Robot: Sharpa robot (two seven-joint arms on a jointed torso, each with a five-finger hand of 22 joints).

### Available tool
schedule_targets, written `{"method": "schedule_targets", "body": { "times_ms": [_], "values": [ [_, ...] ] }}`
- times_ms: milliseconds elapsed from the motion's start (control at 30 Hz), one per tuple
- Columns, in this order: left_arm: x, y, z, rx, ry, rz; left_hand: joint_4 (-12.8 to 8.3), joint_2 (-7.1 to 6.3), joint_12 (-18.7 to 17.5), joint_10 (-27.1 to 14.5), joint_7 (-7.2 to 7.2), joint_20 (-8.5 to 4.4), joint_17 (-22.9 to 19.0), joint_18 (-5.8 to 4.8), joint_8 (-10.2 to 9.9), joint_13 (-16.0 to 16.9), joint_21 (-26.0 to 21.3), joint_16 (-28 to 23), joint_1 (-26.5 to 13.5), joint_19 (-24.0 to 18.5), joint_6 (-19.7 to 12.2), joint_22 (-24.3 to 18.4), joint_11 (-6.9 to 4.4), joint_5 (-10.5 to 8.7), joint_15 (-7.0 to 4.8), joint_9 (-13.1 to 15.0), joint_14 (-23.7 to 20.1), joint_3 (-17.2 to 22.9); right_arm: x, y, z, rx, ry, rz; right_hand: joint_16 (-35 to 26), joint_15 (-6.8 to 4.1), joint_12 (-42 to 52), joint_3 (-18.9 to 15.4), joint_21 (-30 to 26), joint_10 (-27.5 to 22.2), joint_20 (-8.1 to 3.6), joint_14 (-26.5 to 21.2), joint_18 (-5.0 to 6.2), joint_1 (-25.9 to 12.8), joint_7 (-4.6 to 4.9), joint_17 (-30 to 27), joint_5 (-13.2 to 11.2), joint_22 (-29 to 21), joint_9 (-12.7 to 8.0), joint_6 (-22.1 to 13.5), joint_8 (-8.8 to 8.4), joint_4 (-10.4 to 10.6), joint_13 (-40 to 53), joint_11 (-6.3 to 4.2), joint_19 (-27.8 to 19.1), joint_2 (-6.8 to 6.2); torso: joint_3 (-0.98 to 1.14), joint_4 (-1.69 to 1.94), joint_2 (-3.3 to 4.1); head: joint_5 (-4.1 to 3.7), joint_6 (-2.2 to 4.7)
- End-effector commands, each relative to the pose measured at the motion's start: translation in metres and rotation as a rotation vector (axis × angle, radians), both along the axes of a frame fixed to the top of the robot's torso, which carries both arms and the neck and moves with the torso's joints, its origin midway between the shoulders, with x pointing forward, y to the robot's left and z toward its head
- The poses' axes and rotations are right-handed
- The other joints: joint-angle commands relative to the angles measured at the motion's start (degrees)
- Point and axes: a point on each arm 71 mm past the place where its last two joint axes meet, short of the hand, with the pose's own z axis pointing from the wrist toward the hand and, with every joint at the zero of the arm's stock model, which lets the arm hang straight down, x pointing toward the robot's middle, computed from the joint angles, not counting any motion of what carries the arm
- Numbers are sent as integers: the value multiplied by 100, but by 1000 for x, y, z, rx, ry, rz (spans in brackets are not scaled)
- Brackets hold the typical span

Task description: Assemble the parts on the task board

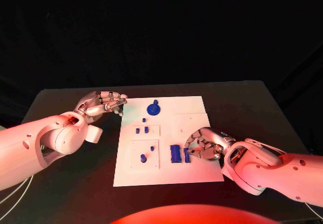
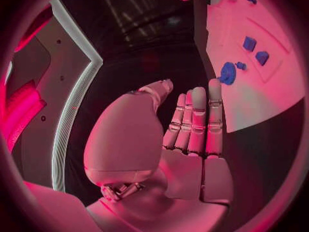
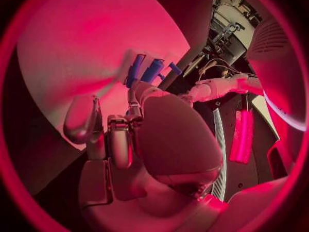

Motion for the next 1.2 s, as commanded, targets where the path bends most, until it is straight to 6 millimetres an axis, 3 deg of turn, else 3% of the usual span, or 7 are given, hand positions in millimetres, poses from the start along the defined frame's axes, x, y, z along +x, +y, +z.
{"method": "schedule_targets", "body": {
  "times_ms": [33, 600, 767, 1067, 1200],
  "values": [
    [0, -1, 0, -11, 1, -9, 0, 1, 15, -40, -17, 2, -9, 73, 25, -7, -33, 20, 60, 18, -41, 6, -6, 25, -3, -7, -44, 18, -2, 2, -2, -25, 20, 35, 19, 19, 28, 59, 20, 560, 24, 588, -49, -84, -20, 1509, 10, 924, -6, 61, -25, 4, 1466, 23, 254, 17, 0, 0, -2, -9, -3],
    [0, 0, 0, -8, 3, -5, -9, 43, 14, -46, -13, 2, -11, 74, 28, -16, -26, 22, 99, 15, -49, 17, -4, 25, -2, -12, -51, 66, 1, 4, -4, -20, 7, 17, 19, -11, 37, 183, 52, 565, 5, 588, -51, -249, -67, 1509, 33, 929, -8, 161, 5, 50, 1470, -15, 259, 31, 0, 3, 4, -8, -2],
    [0, 0, 0, -8, 4, -5, -9, 43, 14, -46, -13, 2, -11, 74, 28, -16, -26, 22, 99, 15, -49, 17, -4, 25, -2, -12, -51, 66, 4, 4, -4, -26, -20, 10, 19, -23, 37, 220, 46, 565, -6, 588, -50, -247, -79, 1509, -35, 928, -9, 170, 8, -2, 1470, -28, 259, -40, 1, 9, 6, -3, -5],
    [0, 0, 0, -6, 8, -5, -25, 51, 13, -52, -8, 2, -13, 75, 26, -21, -19, 22, 127, 13, -60, 25, -1, 18, -1, -17, -57, 91, 8, 4, -5, -49, -70, 37, 19, -50, 73, 490, 114, 583, -35, 588, -61, -24, -99, 1509, -566, 941, 7, 281, 91, -348, 1490, -49, 263, -112, 0, 1, -1, 12, -17],
    [0, 0, -1, -6, 8, -6, -25, 51, 13, -52, -8, 2, -13, 75, 26, -21, -19, 22, 127, 13, -60, 25, -1, 18, -1, -17, -57, 91, 8, 5, -4, -47, -84, 49, 19, -40, 98, 547, 143, 595, -34, 588, -66, 44, -67, 1509, -613, 948, -9, 231, 70, -450, 1504, -22, 264, -152, 1, -3, 0, 15, -20]
  ]
}}
